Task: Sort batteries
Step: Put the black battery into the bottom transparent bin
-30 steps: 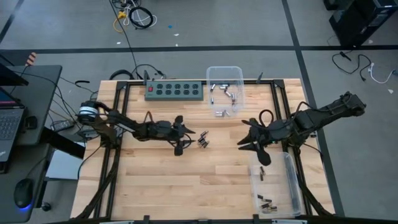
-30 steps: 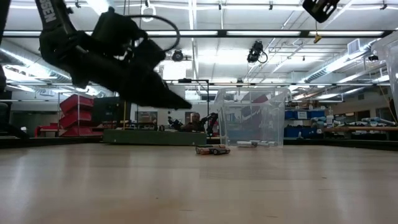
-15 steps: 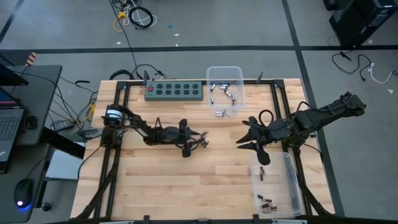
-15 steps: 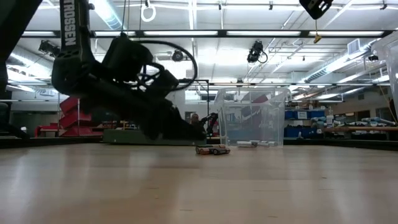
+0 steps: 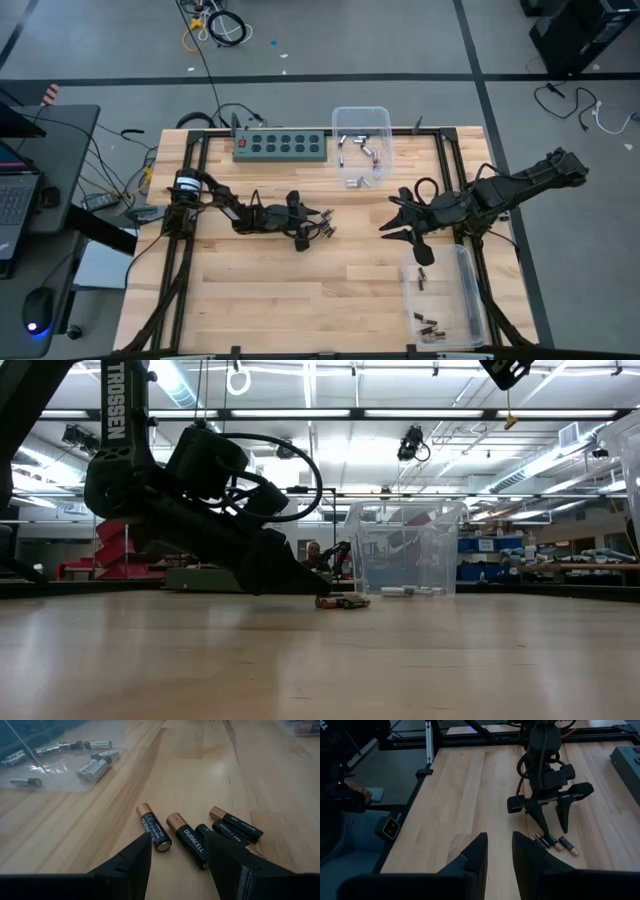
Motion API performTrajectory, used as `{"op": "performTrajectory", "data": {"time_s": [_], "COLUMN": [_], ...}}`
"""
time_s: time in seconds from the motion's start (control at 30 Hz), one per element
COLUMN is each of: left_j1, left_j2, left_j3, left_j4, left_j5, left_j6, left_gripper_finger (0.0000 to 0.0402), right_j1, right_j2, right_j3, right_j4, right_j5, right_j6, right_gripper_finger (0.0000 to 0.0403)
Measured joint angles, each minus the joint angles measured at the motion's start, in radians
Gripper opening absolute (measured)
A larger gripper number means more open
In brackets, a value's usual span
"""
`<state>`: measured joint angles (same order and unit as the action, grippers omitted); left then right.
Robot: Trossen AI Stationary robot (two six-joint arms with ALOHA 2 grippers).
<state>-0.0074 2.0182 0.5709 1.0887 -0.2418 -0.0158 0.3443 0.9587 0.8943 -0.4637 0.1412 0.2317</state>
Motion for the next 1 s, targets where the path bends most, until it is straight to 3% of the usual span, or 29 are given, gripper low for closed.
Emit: {"op": "performTrajectory", "data": {"time_s": [0.4,0.73,1.0], "left_j1": [-0.001,0.047,0.100], "left_j2": [0.002,0.006,0.004], "left_j3": [-0.002,-0.005,-0.003], "left_j4": [0.013,0.009,0.019], "left_j5": [-0.003,-0.076,0.012], "left_j6": [0.015,0.053,0.070], "left_gripper_finger": [0.0183,0.0183,0.0183], "right_j1": [0.000,-0.001,-0.004], "right_j2": [0.000,0.035,0.107], "right_j3": [0.000,0.000,0.000], "right_j4": [0.000,0.023,0.048], "right_j5": [0.058,0.181,0.183], "right_j6": [-0.015,-0.058,-0.079], "right_gripper_finger": [0.0075,0.0075,0.0075]}}
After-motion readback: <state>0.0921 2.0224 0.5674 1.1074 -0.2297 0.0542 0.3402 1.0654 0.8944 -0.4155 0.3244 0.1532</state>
